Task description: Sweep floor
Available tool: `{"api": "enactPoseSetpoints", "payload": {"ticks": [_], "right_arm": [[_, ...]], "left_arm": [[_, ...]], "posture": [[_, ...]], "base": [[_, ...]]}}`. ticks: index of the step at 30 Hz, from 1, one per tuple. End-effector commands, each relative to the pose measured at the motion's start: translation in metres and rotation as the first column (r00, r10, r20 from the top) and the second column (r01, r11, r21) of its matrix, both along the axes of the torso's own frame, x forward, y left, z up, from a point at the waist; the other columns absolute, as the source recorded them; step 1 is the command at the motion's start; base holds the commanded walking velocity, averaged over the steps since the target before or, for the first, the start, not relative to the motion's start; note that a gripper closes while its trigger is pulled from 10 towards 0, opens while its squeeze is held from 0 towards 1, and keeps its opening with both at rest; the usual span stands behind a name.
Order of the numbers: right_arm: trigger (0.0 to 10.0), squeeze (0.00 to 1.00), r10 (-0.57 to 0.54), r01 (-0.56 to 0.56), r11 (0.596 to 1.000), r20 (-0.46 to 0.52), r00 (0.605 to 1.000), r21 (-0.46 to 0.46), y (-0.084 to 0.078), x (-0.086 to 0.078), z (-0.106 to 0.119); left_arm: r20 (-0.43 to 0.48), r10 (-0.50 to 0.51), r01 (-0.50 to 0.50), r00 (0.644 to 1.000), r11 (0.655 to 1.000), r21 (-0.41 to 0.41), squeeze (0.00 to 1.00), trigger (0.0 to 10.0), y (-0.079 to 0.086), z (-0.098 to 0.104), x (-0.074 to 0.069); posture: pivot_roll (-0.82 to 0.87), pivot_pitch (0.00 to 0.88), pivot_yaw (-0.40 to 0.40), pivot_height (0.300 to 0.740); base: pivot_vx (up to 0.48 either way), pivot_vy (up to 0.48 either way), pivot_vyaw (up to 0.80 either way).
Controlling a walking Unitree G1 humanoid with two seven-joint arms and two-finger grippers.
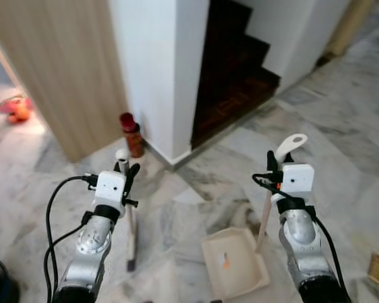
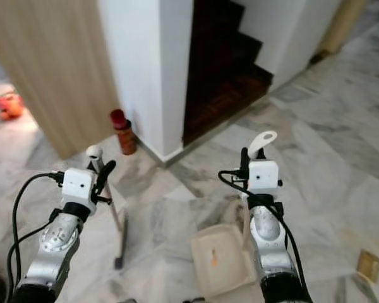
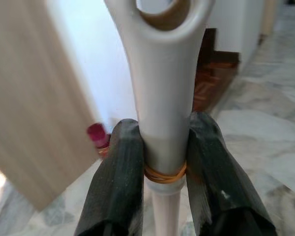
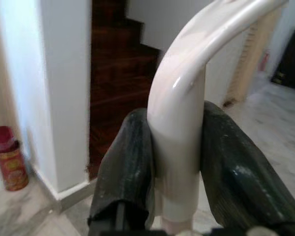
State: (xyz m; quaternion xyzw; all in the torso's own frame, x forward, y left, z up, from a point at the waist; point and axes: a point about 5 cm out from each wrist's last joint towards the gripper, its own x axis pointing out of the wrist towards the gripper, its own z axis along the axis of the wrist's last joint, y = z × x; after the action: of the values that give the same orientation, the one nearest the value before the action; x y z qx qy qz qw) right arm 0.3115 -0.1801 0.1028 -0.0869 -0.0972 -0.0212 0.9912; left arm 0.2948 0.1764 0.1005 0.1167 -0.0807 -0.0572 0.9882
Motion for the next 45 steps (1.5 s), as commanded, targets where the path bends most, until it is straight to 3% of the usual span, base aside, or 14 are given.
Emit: {"api": "enactPoseSetpoints", "payload": {"ticks": [1, 24, 37, 45], "right_arm": [[10.0, 0.0, -0.01, 0.009, 1.0, 0.03, 1.0, 0.014, -0.0016, 0.0004, 0.0062], [10.0, 0.0, -0.038, 0.037, 0.999, 0.029, 0.999, 0.022, -0.001, -0.0025, 0.0031], [10.0, 0.0, -0.038, 0.037, 0.999, 0.028, 0.999, 0.021, -0.0015, -0.0029, 0.0034], [10.0, 0.0, -0.034, 0.033, 0.999, 0.039, 0.999, 0.012, -0.0011, -0.003, 0.0052]], "left_arm": [[0.033, -0.006, 0.006, 0.999, 1.0, 0.019, 0.0, 10.0, -0.0008, 0.0072, 0.0021], [0.038, -0.021, 0.02, 0.999, 1.0, 0.018, 0.0, 10.0, -0.0011, 0.0083, 0.005], [0.034, -0.023, 0.023, 0.999, 1.0, 0.006, 0.0, 10.0, -0.003, 0.007, 0.0048], [0.024, -0.004, 0.006, 1.0, 0.997, -0.079, 0.0, 10.0, 0.0003, 0.0086, 0.0065]], "posture": [[-0.02, 0.091, -0.001, 0.74], [-0.01, 0.032, 0.006, 0.74], [-0.02, 0.05, 0.001, 0.74], [-0.02, 0.066, 0.001, 0.74]], "base": [[0.0, 0.0, -0.8], [0.0, 0.0, -0.8], [0.0, 0.0, -0.79], [0.0, 0.0, -0.59]]}}
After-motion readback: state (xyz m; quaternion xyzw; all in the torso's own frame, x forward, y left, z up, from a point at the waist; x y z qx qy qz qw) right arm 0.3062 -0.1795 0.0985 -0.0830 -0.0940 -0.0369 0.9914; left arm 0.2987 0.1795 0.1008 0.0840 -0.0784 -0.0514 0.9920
